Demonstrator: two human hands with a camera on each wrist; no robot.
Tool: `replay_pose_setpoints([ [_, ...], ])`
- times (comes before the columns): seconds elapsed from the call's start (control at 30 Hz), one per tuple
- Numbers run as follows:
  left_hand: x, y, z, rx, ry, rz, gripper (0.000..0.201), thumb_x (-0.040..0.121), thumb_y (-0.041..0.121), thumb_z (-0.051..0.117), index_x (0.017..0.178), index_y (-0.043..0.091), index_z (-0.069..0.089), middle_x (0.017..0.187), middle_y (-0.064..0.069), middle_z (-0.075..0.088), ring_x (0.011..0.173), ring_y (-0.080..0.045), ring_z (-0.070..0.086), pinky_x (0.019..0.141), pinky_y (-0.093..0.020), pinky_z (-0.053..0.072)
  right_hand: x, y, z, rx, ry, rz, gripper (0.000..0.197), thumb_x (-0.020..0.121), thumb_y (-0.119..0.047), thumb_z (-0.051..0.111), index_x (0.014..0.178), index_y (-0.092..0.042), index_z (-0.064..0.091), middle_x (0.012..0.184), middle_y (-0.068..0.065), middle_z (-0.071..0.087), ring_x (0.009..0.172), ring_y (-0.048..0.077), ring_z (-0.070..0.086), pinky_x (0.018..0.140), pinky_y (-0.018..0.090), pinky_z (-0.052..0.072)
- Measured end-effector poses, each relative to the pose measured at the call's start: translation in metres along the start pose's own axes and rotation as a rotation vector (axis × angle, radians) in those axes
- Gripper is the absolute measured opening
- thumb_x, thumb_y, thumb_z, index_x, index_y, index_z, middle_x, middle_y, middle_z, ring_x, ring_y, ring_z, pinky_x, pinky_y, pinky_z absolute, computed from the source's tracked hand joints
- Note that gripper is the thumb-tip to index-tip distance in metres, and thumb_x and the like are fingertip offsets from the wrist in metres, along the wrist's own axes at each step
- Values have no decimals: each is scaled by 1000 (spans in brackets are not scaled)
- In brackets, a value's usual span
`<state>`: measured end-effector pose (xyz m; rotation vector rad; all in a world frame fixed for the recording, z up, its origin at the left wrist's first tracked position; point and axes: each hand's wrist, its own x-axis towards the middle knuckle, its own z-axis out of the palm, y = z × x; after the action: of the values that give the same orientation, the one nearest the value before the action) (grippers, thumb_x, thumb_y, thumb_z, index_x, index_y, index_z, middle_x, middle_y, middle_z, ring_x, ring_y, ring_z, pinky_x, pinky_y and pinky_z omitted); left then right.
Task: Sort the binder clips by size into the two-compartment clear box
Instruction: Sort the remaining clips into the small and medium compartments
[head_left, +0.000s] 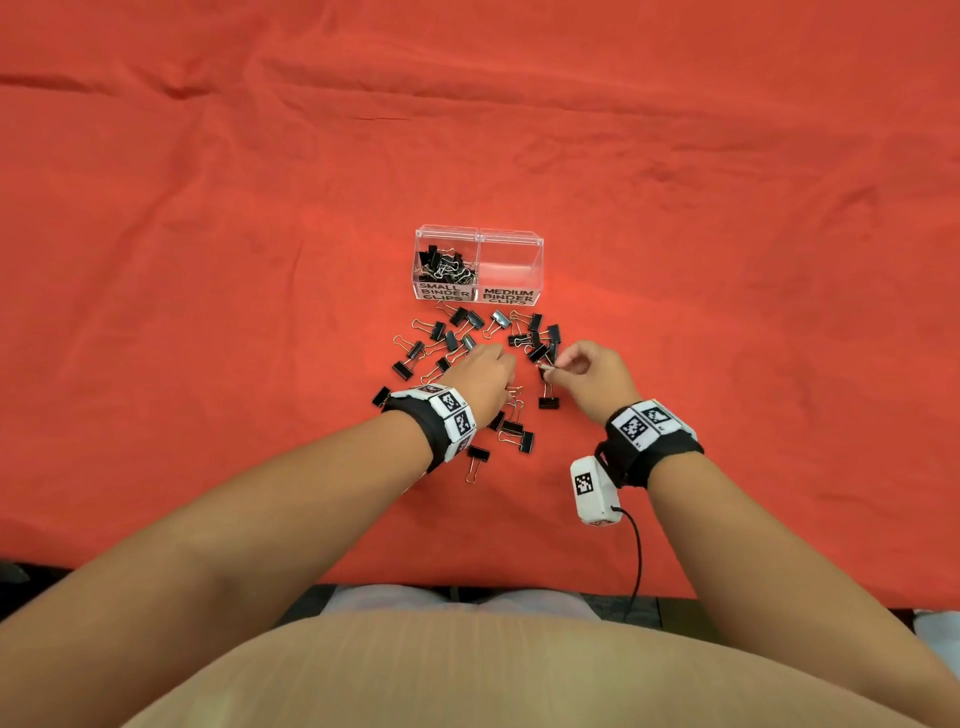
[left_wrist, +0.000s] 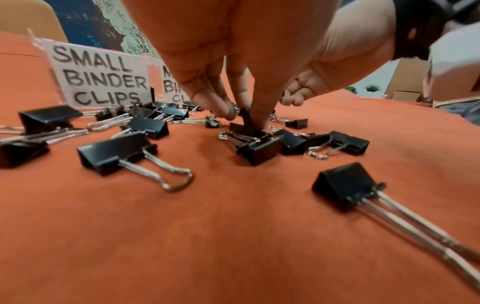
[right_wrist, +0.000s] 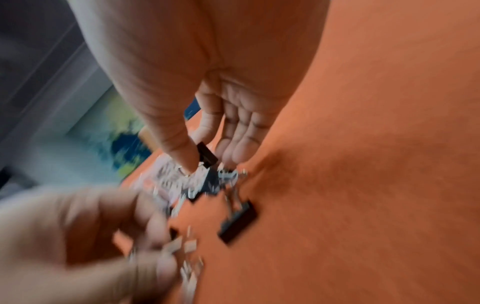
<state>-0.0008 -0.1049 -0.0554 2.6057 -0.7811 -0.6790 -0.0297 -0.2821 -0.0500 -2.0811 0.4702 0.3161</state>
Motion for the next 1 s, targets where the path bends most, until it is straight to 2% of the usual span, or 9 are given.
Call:
replay_pose_setpoints([
  [0.17,-1,3,-8,-285,108,-75,4,86,8,58,87,11,55,87,1,57,83,-20,55,75,-33,49,6,5,-26,450,95,146,21,83,2,58,98,-12,60,70,4,60,50,8,57,55,20,48],
  [0.23,1,4,-13,-463,208,-194,6,87,10,57,92,13,55,86,0,60,73,-15,54,70,-30,49,10,6,-29,515,103,217,30,85,5,46,106,-8,64,70,4,57,53,13,53,53,20,48],
  [0.3,6,7,-18,-561,241,-259,18,89,10,54,107,15,53,87,-4,61,74,-13,52,68,-26,43,13,5,-28,541,89,271,33,84,6,38,97,-3,67,71,5,54,54,15,50,49,21,46],
  [0.4,14,14,-23,-586,187,-306,28,92,10,43,119,16,47,81,-9,64,64,-17,52,57,-25,42,15,3,-21,433,29,294,23,83,0,42,78,-12,61,69,5,53,55,16,49,49,25,44],
  [0.5,21,22,-22,-469,129,-289,22,94,14,38,114,14,48,63,3,49,52,-16,45,51,-27,37,11,3,-11,49,-11,185,7,85,-13,53,82,-16,59,73,-2,56,62,14,51,61,30,44],
  [0.63,27,33,-21,-227,66,-128,26,92,17,46,118,19,49,68,3,55,73,-27,61,59,-30,43,-1,3,1,-177,-16,-4,14,82,-13,64,96,-13,61,69,-14,45,66,10,45,59,23,31],
  [0.77,34,29,-15,28,-24,-52,31,90,12,53,119,21,52,112,-8,63,107,-29,58,81,-42,53,-8,3,2,-277,-42,-52,20,79,-12,66,99,-13,62,76,-4,54,76,17,49,63,24,32],
  [0.9,31,17,-15,50,10,-59,19,92,16,53,110,15,56,114,-8,61,111,-27,54,82,-39,48,-7,6,0,-266,-46,-25,14,81,-14,65,95,-13,62,90,1,59,81,16,51,71,23,37],
  [1.0,21,4,-16,-53,83,-111,14,92,21,54,103,16,59,106,-4,64,103,-24,57,81,-37,50,-4,8,-1,-243,-47,10,10,82,-16,65,92,-13,63,85,-3,58,83,15,51,72,22,35],
])
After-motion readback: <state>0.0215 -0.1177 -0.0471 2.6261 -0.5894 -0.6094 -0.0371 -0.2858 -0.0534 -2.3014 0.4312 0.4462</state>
